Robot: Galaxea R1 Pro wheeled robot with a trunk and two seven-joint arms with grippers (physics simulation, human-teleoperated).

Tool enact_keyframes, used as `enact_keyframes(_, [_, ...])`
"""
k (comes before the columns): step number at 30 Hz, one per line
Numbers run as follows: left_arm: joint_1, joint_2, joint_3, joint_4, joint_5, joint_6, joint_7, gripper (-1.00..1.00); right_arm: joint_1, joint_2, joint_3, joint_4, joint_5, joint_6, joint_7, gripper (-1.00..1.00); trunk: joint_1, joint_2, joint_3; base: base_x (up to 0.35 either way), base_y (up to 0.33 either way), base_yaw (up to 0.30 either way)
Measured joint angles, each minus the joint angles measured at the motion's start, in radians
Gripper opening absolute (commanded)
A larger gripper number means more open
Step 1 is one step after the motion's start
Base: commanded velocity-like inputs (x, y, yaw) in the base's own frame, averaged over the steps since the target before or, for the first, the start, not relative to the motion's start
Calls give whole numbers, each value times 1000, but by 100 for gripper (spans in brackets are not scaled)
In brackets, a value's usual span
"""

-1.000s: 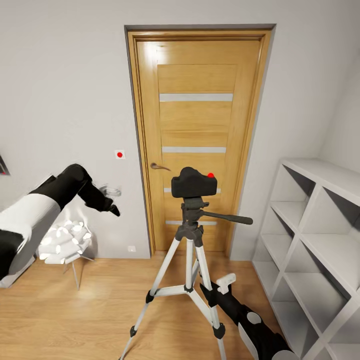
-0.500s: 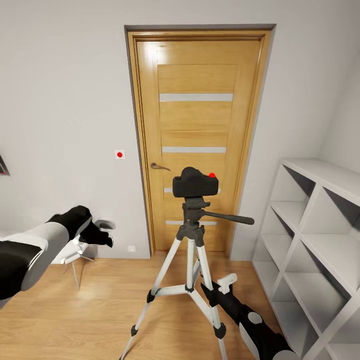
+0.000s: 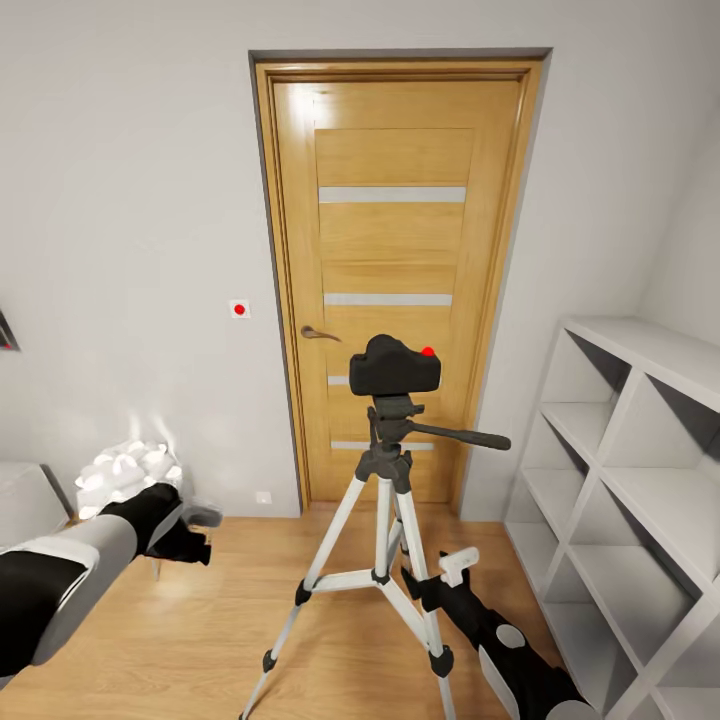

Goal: Attach the digital camera to the camera tripod in the bedroom.

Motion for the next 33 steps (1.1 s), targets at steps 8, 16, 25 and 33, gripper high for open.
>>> enact_keyframes(8, [129, 0, 0, 0, 6, -28, 85, 100, 0, 0, 1, 0, 0, -2, -3, 100, 0, 0, 0, 0, 0, 0])
enact_keyframes(16, [249, 0, 1, 1, 8, -113, 125, 100, 3, -1, 1, 1, 0, -3, 2, 100, 0, 0, 0, 0, 0, 0])
enact_keyframes(25, [363, 0, 2, 2, 9, -137, 131, 100, 12, -45, -1, 65, 1, -55, 33, 100, 0, 0, 0, 0, 0, 0])
enact_keyframes(33, [400, -1, 2, 2, 9, -140, 132, 100, 12, -65, -2, 132, -1, -115, 86, 100, 0, 0, 0, 0, 0, 0])
